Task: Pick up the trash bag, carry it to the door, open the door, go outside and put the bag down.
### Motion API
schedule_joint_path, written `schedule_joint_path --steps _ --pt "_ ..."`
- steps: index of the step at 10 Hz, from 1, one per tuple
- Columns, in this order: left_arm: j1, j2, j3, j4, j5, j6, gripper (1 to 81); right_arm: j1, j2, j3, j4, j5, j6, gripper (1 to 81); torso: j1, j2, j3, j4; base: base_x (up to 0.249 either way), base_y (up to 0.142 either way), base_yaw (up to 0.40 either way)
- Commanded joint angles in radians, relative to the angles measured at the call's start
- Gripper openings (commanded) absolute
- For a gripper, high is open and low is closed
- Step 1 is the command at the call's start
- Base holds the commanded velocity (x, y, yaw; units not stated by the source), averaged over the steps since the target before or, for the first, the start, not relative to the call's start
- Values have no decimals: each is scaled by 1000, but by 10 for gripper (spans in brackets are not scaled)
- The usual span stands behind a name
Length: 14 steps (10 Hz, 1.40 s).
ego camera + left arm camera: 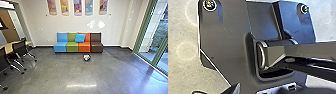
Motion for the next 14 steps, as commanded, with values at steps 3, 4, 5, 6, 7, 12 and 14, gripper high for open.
schedule_joint_path --steps 3,4,5,6,7,12,14 --pt "-27 -4 6 5 61 4 811 31 -3 2 -4 -67 0 811 0 0 0 0 165 0 0" --pt "-27 -1 6 6 61 4 811 34 -5 2 -5 -71 0 811 0 0 0 0 165 0 0" --pt "-26 4 6 6 61 4 811 34 -5 2 -7 -71 -1 811 0 0 0 0 165 0 0" --pt "-27 4 6 6 61 4 811 34 -5 2 -8 -73 -1 811 0 0 0 0 165 0 0" --pt "-26 4 6 8 61 4 811 34 -5 2 -10 -73 -2 811 0 0 0 0 164 0 0" --pt "-27 5 6 6 61 4 811 33 -3 2 -10 -73 -3 811 0 0 0 0 165 0 0" --pt "-26 5 6 6 61 4 811 31 -3 0 -10 -73 -3 811 0 0 0 0 165 0 0"
